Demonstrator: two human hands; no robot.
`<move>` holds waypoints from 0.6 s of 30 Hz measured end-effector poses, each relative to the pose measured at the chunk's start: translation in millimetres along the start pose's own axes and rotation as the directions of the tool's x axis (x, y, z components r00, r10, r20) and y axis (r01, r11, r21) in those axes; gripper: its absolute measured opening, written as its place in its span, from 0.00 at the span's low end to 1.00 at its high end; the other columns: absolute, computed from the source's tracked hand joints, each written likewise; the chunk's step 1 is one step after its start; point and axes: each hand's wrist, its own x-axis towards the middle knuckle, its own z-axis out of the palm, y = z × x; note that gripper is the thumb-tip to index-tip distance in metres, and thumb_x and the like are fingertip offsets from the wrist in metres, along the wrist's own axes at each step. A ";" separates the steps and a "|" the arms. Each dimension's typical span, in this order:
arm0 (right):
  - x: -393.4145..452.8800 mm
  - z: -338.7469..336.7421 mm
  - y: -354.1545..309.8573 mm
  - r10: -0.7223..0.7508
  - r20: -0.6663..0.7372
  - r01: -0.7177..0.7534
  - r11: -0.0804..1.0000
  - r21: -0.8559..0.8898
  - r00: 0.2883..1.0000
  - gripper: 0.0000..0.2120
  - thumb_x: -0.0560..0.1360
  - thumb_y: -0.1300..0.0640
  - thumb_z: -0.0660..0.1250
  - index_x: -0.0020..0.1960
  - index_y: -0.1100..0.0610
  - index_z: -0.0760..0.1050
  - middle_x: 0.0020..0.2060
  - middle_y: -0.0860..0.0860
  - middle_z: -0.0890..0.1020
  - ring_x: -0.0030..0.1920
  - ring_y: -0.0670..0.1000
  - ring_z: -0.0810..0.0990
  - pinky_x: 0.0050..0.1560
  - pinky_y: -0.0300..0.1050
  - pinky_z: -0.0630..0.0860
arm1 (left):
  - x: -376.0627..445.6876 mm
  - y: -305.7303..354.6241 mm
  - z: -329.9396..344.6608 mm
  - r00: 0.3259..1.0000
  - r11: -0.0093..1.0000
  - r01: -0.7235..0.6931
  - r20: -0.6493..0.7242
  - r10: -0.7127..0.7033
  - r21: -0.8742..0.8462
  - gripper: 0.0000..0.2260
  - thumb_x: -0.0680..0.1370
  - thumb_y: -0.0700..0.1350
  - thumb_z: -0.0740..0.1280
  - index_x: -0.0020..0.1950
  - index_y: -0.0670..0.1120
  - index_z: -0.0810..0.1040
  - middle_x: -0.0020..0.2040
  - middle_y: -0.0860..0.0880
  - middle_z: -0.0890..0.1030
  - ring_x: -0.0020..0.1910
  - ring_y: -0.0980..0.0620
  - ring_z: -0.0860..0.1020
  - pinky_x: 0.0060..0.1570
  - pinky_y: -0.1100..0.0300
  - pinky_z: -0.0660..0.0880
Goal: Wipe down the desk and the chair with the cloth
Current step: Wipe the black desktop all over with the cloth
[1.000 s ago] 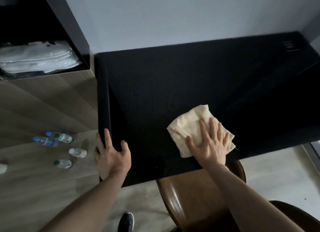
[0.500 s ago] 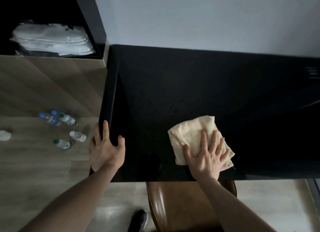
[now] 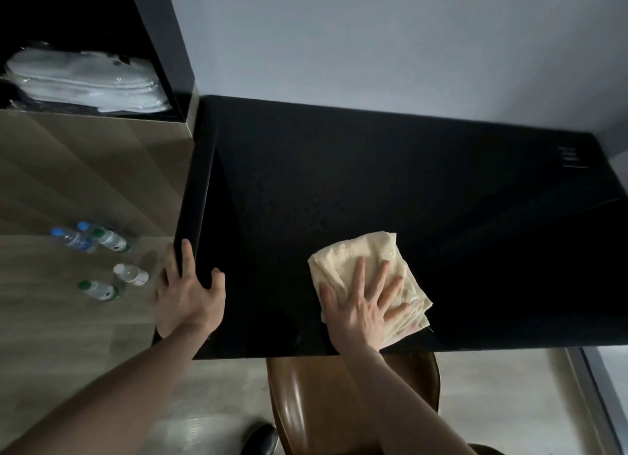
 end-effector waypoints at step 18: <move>34.6 -29.0 126.8 -0.145 -0.127 0.147 0.989 0.005 0.981 0.43 0.78 0.20 0.48 0.87 0.40 0.48 0.86 0.46 0.37 0.84 0.56 0.30 0.80 0.72 0.34 | -90.2 149.7 67.0 0.816 0.815 -0.576 0.014 0.578 -0.067 0.29 0.81 0.48 0.71 0.81 0.44 0.70 0.84 0.44 0.63 0.83 0.40 0.62 0.81 0.36 0.58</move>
